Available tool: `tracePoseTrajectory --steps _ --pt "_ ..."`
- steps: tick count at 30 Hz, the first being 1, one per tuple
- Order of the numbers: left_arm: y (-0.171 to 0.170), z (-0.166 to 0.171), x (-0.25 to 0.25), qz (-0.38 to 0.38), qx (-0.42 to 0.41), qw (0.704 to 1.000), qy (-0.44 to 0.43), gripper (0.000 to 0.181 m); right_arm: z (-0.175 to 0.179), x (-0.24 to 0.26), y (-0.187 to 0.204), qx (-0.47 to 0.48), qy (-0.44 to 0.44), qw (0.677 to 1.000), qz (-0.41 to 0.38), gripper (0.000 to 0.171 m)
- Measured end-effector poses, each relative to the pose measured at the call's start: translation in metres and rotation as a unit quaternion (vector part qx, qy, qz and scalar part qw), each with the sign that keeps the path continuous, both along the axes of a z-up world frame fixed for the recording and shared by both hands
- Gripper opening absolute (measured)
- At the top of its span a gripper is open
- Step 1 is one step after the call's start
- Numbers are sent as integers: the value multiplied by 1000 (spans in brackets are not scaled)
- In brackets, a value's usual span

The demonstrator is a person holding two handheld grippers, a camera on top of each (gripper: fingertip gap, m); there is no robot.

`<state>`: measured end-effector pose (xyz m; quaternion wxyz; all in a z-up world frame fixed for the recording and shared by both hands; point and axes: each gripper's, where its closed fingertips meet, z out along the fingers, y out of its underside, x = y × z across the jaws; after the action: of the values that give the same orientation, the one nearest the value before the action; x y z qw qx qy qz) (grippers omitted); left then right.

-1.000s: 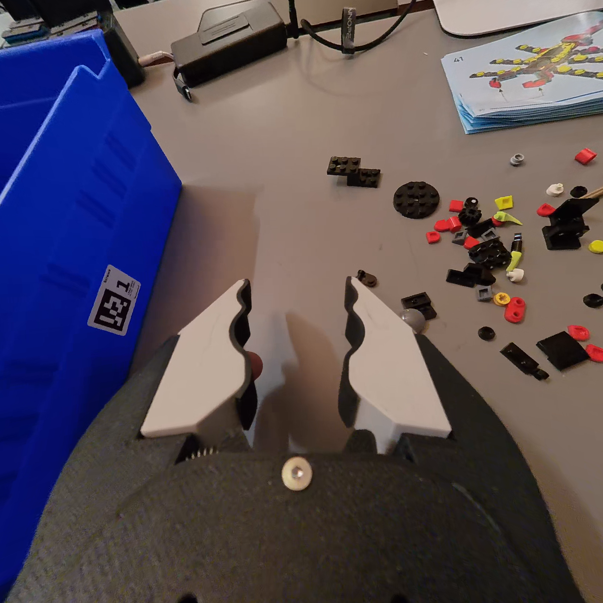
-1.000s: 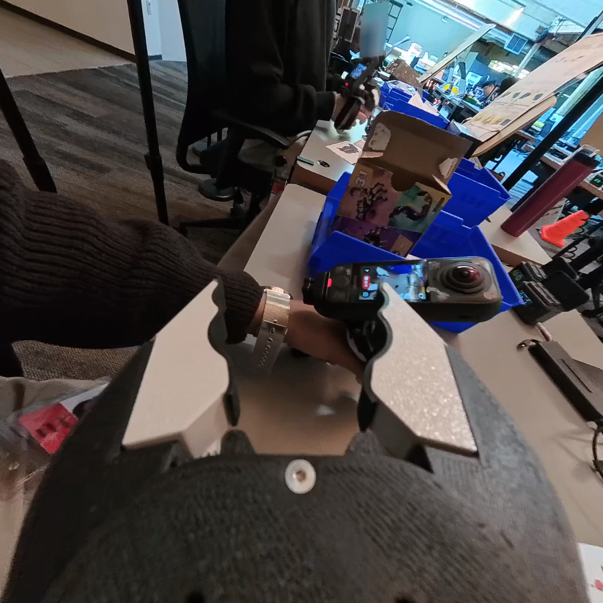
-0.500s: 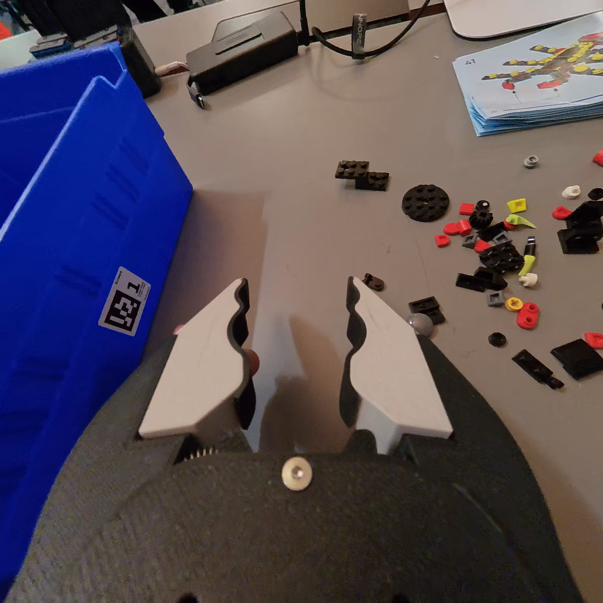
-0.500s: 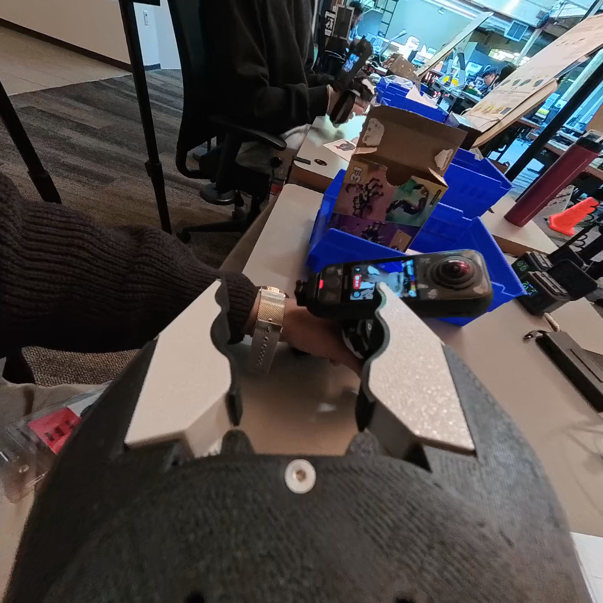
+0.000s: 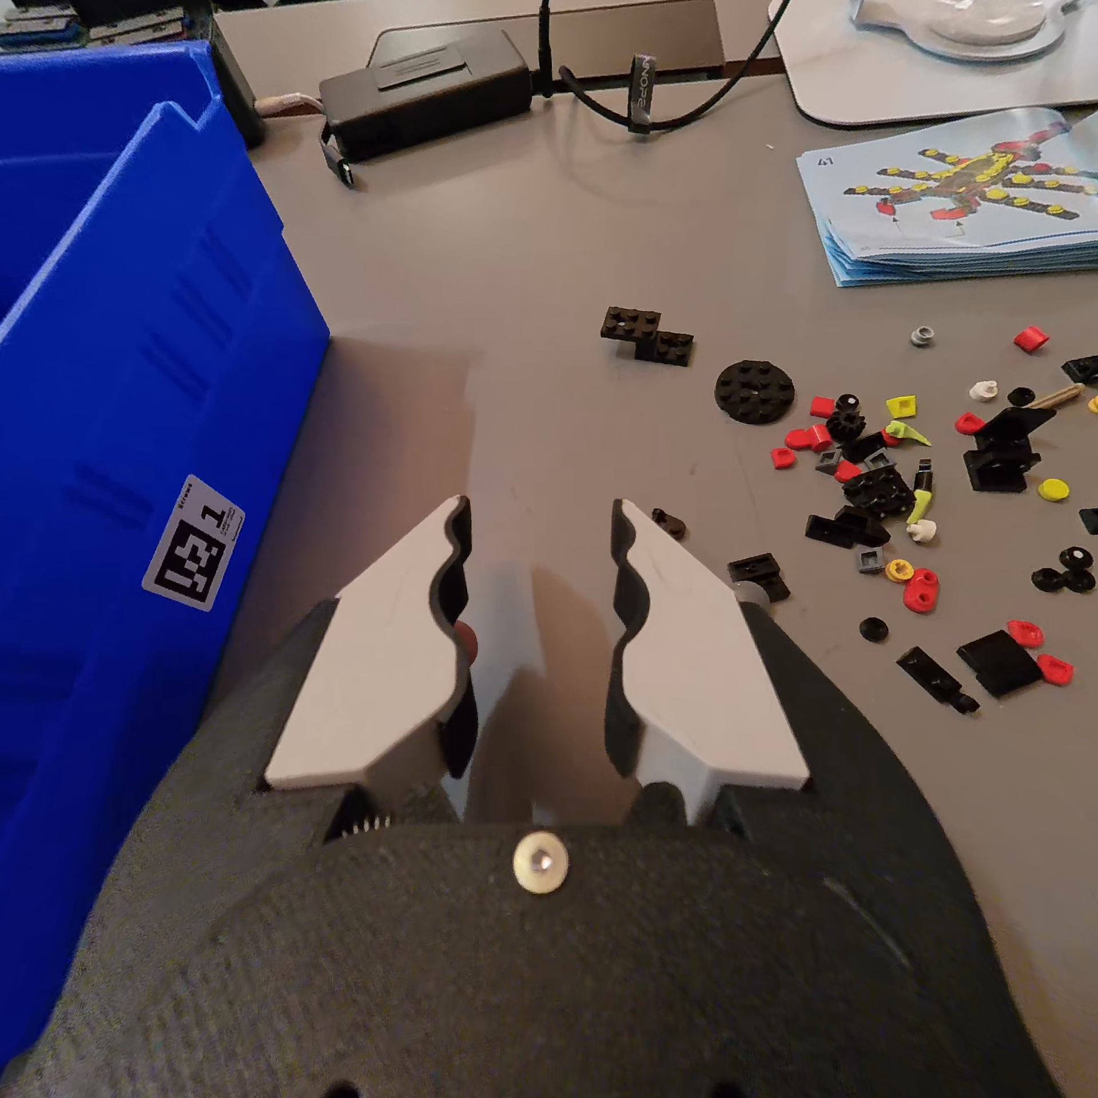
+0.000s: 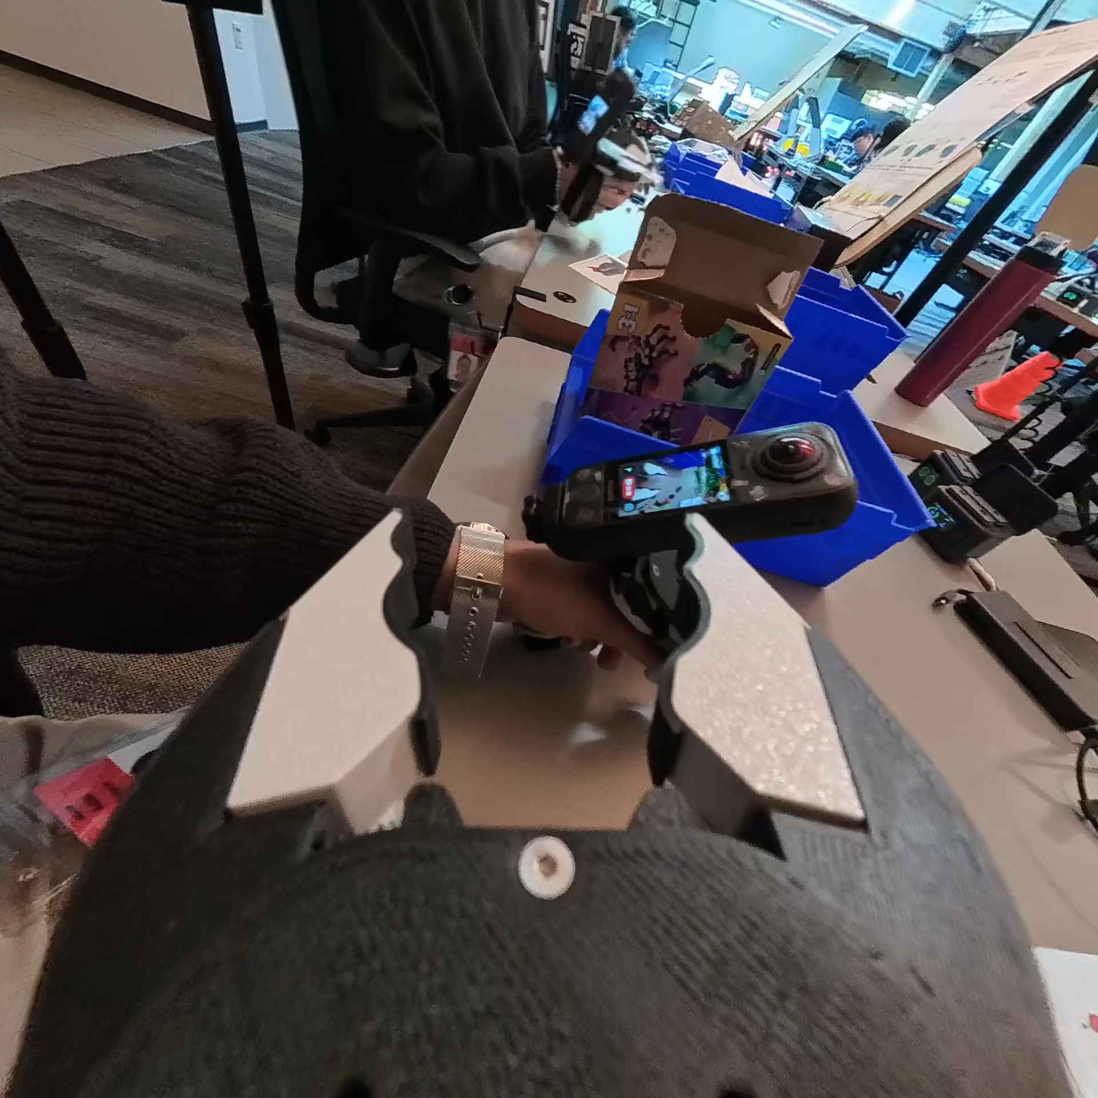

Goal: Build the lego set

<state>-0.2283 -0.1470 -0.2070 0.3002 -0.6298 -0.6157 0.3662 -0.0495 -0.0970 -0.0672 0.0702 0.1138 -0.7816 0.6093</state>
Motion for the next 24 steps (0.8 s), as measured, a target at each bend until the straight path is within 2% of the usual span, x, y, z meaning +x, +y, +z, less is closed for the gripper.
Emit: tracePoseTrajectory --steps 12,20,24 --pt "-2 2 0 2 -9 1000 8 23 -5 -18 0 5 -54 998 -26 83" --pt "-2 1 -1 4 -6 1000 4 33 1 -25 3 0 -46 998 -36 85" --pt "6 6 -1 5 26 1000 13 41 17 -46 11 -17 -24 996 -79 84"
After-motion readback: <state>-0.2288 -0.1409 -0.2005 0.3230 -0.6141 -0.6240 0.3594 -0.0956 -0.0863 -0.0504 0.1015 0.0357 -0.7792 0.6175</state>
